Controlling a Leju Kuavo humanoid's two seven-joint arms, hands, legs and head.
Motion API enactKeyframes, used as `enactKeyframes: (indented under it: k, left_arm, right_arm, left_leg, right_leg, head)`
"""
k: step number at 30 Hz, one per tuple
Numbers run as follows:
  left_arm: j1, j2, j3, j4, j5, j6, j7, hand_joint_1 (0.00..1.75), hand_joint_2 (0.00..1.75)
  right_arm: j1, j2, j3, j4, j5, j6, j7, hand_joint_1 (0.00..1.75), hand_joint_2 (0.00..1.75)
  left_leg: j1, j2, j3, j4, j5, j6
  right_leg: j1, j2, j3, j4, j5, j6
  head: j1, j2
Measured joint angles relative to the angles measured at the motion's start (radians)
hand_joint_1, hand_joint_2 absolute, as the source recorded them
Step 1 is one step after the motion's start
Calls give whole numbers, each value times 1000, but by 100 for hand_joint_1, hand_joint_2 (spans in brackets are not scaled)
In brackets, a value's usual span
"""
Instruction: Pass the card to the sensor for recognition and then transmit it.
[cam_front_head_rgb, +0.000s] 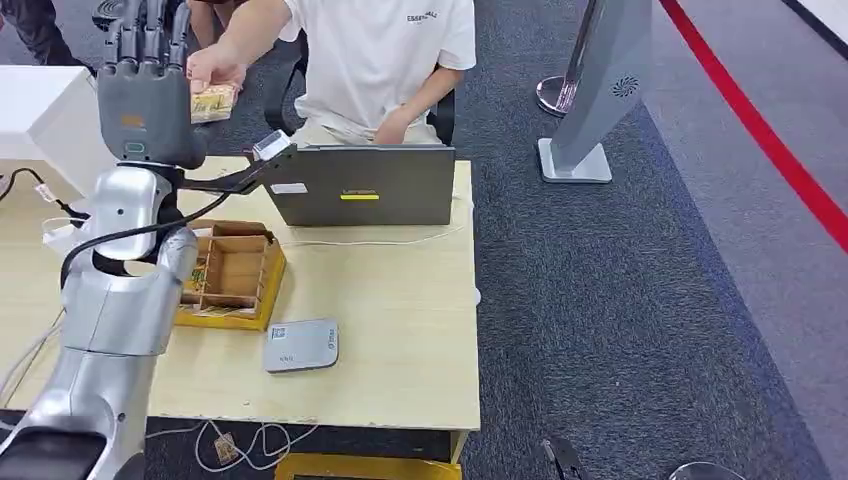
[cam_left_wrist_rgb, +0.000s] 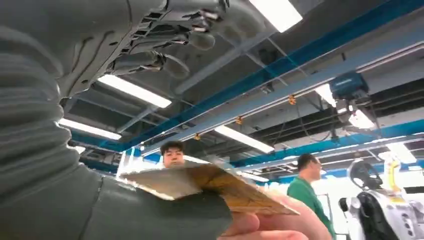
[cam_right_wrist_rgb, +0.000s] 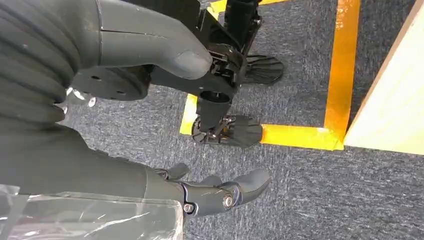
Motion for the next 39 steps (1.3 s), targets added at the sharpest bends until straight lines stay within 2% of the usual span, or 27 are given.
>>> enactKeyframes:
  k: [6, 25, 28, 32, 39]
  left_arm:
    - [0, -36, 5, 2, 8, -5, -68, 175, 175]
    - [4, -117, 10, 2, 42, -8, -111, 175, 175]
    - [33, -138, 10, -12, 52, -5, -123, 175, 175]
    - [105, -166, -1, -102, 65, -31, -153, 175, 175]
    - [187, -159, -105, -177, 53, -94, -142, 175, 175]
  right_arm:
    - [5, 0, -1, 0, 1, -3, 0, 0, 175]
    - [15, -5, -11, 0, -1, -9, 0, 0, 175]
    - [19, -6, -16, 0, -5, -17, 0, 0, 175]
    - [31, -6, -24, 0, -11, -23, -3, 0, 175]
    - [46, -11, -46, 0, -28, -35, -16, 0, 175]
  left_leg:
    - [0, 0, -1, 0, 0, 0]
    - [0, 0, -1, 0, 0, 0]
    - [-1, 0, -1, 0, 0, 0]
    - [-1, 0, -1, 0, 0, 0]
    - [-1, 0, -1, 0, 0, 0]
  right_leg:
    - [0, 0, 0, 0, 0, 0]
    - [0, -1, 0, 0, 0, 0]
    - [0, -1, 0, 0, 0, 0]
    - [-1, 0, -1, 0, 0, 0]
    - [-1, 0, -1, 0, 0, 0]
  head:
    - [0, 0]
    - [0, 0]
    - [0, 0]
    - [0, 0]
    - [0, 0]
